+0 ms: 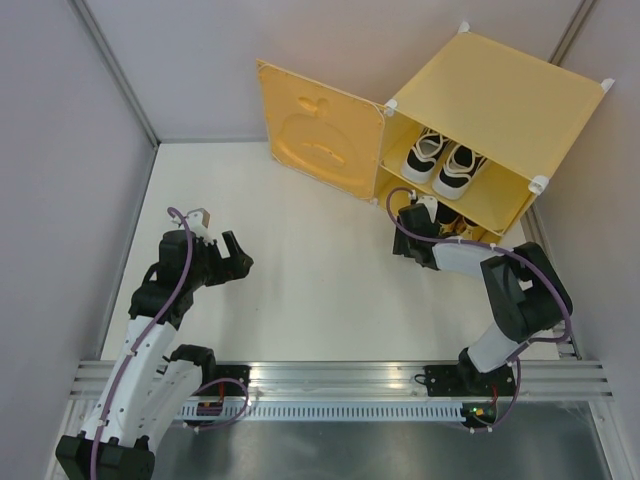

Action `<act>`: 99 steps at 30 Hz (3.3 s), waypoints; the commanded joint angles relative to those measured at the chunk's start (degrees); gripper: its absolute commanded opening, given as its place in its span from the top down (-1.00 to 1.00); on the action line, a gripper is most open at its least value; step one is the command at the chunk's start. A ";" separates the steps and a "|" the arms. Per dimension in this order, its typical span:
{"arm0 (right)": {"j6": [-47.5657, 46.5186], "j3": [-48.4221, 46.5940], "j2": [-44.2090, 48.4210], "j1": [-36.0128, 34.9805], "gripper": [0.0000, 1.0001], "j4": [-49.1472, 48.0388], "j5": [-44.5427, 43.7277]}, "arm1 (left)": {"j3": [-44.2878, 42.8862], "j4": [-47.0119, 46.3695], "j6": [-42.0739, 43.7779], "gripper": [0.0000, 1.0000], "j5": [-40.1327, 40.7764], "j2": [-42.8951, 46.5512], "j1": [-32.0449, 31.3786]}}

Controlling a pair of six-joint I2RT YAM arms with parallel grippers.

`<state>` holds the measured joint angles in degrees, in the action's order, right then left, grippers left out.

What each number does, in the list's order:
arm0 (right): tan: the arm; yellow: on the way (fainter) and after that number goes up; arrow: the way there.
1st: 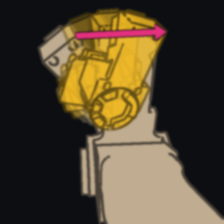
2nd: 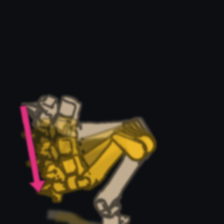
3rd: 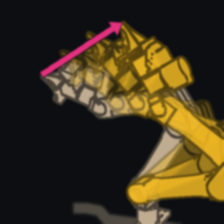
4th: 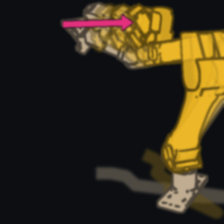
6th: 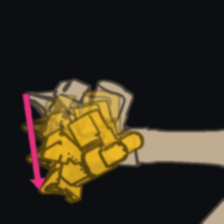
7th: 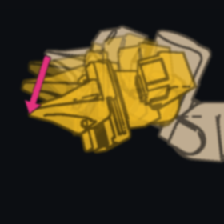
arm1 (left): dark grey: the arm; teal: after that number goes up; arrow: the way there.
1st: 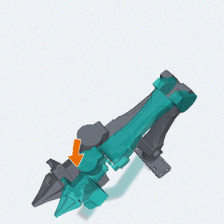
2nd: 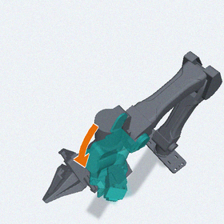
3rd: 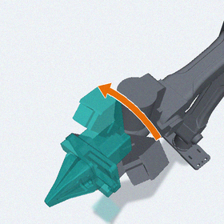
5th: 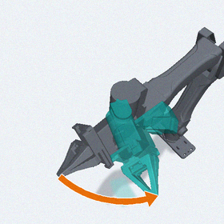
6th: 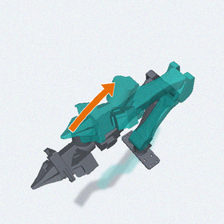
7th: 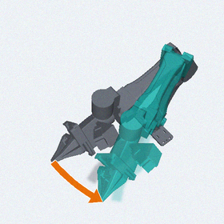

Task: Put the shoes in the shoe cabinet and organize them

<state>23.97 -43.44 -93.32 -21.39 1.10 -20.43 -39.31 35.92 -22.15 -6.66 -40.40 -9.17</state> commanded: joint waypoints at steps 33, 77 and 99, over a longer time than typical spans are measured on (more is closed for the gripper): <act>-25.70 -13.24 -6.96 -5.14 -0.32 24.91 -1.45 | 0.11 -0.94 0.09 -0.93 -0.99 0.15 0.03; -30.55 -15.00 -10.22 -6.66 0.63 15.95 -34.16 | 0.11 -0.94 0.09 -0.93 -0.90 0.15 0.03; -27.57 -15.71 -12.76 -3.66 0.63 11.47 -33.63 | 0.11 -0.94 0.09 -0.93 -0.55 0.24 0.03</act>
<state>-5.04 -58.02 -105.14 -26.09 16.80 -51.55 -39.31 35.92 -22.15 -6.63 -40.40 -9.17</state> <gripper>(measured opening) 0.185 0.969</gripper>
